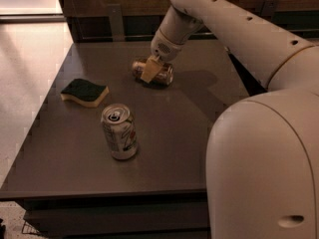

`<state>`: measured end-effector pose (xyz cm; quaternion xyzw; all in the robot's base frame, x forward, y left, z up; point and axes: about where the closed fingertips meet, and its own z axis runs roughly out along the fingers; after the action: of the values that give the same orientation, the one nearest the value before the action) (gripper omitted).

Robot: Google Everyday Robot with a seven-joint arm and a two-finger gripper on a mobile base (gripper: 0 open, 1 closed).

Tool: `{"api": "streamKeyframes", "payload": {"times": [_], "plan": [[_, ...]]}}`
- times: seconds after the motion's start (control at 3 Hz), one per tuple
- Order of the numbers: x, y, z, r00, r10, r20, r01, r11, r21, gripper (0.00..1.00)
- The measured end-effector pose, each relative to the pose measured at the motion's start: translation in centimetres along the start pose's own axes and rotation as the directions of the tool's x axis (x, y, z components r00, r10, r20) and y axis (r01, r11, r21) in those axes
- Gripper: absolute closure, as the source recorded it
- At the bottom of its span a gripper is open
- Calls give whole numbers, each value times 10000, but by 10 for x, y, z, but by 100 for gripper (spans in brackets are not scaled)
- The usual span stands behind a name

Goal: Knock orange can over

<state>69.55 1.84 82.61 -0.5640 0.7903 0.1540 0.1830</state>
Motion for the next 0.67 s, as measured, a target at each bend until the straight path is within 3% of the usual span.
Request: {"api": "streamKeyframes", "payload": {"times": [0.67], "plan": [[-1, 0, 0, 10000, -3, -13, 3, 10000, -26, 43]]}}
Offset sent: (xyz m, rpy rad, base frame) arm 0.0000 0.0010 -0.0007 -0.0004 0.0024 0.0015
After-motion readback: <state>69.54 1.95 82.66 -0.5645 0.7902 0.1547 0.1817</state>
